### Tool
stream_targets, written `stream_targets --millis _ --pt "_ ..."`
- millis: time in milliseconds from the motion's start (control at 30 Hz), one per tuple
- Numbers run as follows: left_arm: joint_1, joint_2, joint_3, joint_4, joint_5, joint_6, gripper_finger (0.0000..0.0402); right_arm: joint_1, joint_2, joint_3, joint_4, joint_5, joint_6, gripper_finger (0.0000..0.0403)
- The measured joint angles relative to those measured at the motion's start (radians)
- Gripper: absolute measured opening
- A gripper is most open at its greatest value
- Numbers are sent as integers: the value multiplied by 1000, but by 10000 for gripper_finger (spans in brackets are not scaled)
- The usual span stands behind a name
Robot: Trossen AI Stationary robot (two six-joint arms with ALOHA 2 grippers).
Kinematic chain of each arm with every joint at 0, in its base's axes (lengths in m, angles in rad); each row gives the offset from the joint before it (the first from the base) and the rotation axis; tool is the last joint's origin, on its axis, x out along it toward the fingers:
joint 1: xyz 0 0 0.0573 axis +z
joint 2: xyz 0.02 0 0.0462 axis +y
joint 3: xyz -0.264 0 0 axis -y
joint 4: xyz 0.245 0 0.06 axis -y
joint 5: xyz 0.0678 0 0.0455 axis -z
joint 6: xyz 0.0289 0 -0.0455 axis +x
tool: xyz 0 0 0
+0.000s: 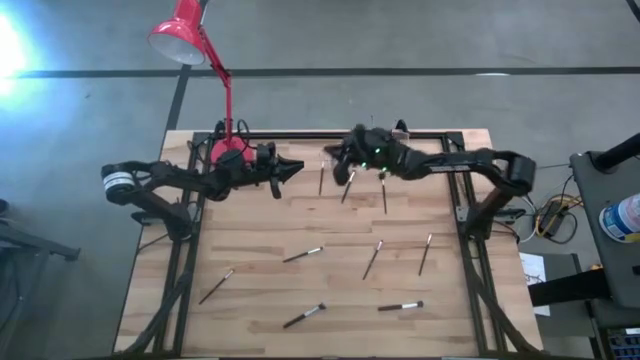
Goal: Put items in baskets/containers
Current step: Put the eyeshadow brush into the transparent organizer
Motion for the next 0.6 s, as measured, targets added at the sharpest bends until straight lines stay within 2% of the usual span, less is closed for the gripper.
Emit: stream_targets --millis 267,600 --pt "1 -1 -5 -33 0 35 39 -166 -179 -55 -196 118 -9 14" --pt "1 -1 -5 -46 -1 61 39 -404 -126 -103 -197 126 30 14"
